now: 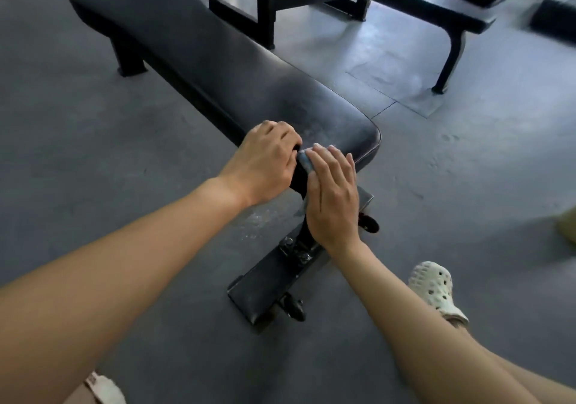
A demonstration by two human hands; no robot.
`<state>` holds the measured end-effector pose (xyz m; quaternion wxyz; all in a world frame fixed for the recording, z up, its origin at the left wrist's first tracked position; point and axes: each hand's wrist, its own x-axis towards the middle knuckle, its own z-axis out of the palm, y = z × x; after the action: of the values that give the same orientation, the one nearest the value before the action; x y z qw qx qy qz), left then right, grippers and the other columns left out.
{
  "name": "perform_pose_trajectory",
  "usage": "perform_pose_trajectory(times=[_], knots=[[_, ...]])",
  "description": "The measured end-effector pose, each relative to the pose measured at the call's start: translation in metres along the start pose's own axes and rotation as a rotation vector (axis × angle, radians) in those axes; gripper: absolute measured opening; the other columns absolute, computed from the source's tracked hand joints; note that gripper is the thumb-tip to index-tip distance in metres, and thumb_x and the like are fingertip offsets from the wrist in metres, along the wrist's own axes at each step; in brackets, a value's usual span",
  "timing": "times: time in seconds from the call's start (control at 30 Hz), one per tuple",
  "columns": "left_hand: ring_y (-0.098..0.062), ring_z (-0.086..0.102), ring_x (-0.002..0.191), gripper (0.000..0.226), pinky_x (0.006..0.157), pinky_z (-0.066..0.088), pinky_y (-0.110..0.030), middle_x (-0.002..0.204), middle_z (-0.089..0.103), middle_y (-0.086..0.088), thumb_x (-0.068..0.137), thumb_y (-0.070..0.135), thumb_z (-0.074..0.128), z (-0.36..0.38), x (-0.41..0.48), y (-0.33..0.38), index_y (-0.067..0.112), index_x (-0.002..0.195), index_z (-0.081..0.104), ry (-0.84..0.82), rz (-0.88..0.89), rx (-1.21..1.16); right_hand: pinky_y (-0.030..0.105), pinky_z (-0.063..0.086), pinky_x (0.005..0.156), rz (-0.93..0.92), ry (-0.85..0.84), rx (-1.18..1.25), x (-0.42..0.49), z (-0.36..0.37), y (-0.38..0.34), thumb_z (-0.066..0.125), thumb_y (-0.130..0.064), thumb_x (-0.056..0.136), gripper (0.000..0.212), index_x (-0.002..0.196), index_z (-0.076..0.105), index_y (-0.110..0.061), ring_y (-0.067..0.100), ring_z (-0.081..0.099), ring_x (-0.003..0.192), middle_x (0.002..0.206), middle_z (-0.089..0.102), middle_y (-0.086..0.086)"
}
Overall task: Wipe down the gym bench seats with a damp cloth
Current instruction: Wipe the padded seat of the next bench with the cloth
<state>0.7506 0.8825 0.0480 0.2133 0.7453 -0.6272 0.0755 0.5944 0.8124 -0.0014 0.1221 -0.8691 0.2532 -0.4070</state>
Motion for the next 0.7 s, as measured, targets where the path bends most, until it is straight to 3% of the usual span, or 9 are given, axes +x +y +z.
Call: perform_pose_trajectory(times=[0.07,0.13,0.27,0.33,0.7], knots=[[-0.033,0.054,0.114,0.042,0.105,0.042,-0.047,0.121,0.062,-0.008,0.097,0.033,0.035,-0.001,-0.003,-0.010,0.010,0.116,0.063,0.003,-0.024,0.029,0.045,0.023,0.125,-0.093,-0.082,-0.102,0.004,-0.009,0.007,0.037,-0.022,0.109,0.038,0.139,0.059,-0.012,0.024,0.043,0.143,0.147,0.056,0.003],[-0.035,0.051,0.121,0.044,0.111,0.038,-0.050,0.127,0.059,-0.010,0.098,0.036,0.038,-0.003,-0.003,-0.021,0.009,0.121,0.063,-0.016,-0.038,0.049,0.044,0.021,0.125,-0.062,-0.147,-0.176,0.019,-0.018,0.020,0.035,-0.026,0.109,0.040,0.141,0.058,-0.017,0.019,0.042,0.145,0.150,0.054,0.000],[-0.034,0.044,0.137,0.039,0.120,0.027,-0.056,0.144,0.050,-0.011,0.106,0.035,0.042,-0.008,-0.008,-0.045,0.014,0.136,0.056,-0.087,-0.038,0.046,0.036,0.006,0.127,0.349,-0.254,-0.126,0.067,-0.019,0.030,0.031,-0.029,0.106,0.047,0.148,0.053,-0.024,0.013,0.028,0.152,0.160,0.042,-0.004],[-0.030,0.042,0.140,0.039,0.122,0.024,-0.055,0.150,0.047,-0.008,0.106,0.034,0.042,-0.010,-0.012,-0.055,0.019,0.141,0.052,-0.109,-0.005,0.031,0.038,0.004,0.126,0.408,-0.356,-0.212,0.084,-0.010,0.024,0.030,-0.032,0.108,0.048,0.154,0.044,-0.025,0.015,0.021,0.154,0.164,0.033,-0.005],[-0.026,0.051,0.132,0.036,0.119,0.029,-0.049,0.144,0.055,-0.001,0.105,0.024,0.042,-0.016,-0.009,-0.081,0.018,0.139,0.056,-0.086,0.121,-0.068,0.035,0.012,0.127,0.114,-0.540,-0.302,0.055,-0.009,-0.037,0.020,-0.042,0.109,0.053,0.159,0.032,-0.029,0.009,0.017,0.155,0.166,0.026,-0.009]])
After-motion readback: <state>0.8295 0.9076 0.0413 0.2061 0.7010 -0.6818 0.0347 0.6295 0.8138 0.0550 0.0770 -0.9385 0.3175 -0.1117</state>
